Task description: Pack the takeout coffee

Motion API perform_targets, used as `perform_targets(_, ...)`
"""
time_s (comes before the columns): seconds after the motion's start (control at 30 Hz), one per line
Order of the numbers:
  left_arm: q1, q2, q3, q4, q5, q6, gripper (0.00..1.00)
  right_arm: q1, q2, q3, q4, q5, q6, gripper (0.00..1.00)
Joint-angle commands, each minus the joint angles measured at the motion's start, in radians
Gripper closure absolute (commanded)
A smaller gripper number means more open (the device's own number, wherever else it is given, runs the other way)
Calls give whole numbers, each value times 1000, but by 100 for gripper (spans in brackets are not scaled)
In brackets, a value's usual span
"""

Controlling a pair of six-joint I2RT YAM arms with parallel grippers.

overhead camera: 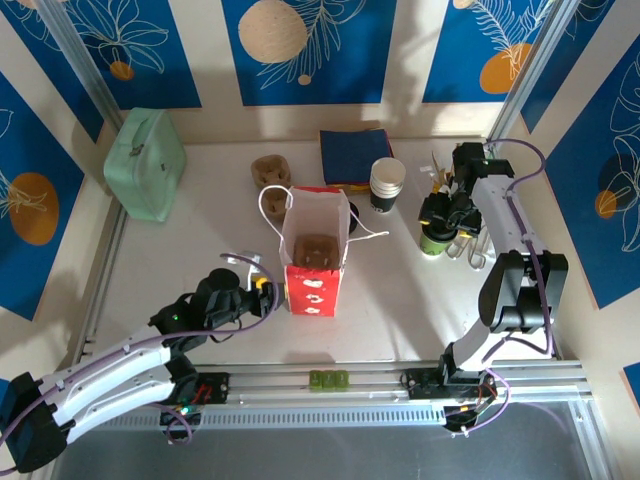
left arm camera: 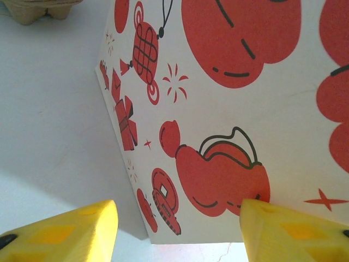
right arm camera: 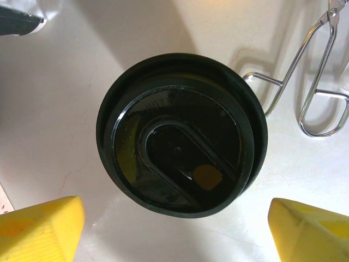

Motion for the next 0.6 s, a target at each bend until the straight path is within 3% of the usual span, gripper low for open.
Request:
perform_targets(0.0, -7, -12, -2, -18, -19, 11, 39, 5, 21, 31, -34, -5, -15, 13)
perform_targets(0.57, -6, -11, -6, -19, -30, 6, 39, -11, 78, 50, -39, 10, -29, 20)
